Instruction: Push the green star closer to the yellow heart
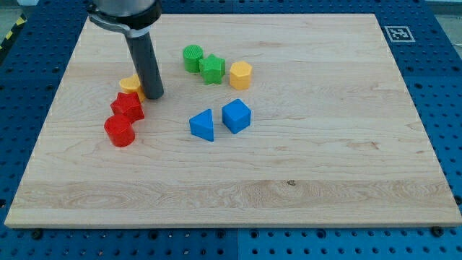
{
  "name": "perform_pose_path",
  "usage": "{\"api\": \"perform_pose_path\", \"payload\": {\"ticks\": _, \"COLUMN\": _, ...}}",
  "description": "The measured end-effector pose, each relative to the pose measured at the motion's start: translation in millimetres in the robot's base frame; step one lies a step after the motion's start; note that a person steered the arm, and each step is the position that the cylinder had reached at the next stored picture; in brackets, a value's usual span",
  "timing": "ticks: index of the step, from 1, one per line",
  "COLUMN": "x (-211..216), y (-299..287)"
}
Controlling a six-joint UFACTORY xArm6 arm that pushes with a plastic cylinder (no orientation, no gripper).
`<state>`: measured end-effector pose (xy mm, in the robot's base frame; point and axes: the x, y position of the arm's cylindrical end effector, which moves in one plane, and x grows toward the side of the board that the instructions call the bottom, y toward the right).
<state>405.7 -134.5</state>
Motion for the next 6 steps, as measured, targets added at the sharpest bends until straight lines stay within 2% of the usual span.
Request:
{"api": "perform_pose_path", "payload": {"ticks": 2, "x": -21, "y": 54}}
{"api": "perform_pose_path", "payload": {"ticks": 4, "x": -24, "y": 149}}
{"api": "perform_pose_path", "payload": {"ticks": 5, "x": -39, "y": 175}}
{"api": "perform_pose_path", "payload": {"ticks": 6, "x": -62, "y": 169}}
